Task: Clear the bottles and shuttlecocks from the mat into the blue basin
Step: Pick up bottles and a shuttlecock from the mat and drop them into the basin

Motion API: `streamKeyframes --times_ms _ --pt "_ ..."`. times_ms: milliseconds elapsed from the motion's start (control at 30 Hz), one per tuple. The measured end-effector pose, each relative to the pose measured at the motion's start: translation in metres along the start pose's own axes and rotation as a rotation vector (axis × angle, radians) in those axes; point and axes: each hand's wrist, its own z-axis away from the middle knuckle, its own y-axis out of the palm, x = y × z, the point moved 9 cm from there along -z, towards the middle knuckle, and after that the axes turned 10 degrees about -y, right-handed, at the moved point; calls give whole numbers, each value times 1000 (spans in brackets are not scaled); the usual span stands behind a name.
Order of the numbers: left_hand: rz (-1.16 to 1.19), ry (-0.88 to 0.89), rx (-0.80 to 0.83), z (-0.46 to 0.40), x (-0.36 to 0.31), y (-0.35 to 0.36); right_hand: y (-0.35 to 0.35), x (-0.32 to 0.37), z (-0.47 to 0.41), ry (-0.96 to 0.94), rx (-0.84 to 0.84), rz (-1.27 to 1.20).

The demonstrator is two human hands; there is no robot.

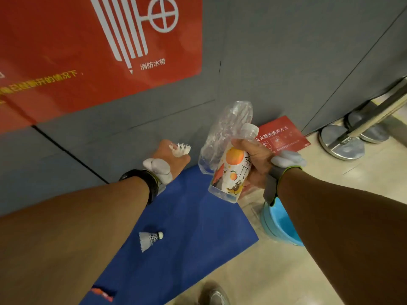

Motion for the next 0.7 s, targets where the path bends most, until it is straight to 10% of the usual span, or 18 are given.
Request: streamKeyframes --times_ms 700 --pt "199 -11 241 44 -52 100 -103 24 68 -110 -173 -16"
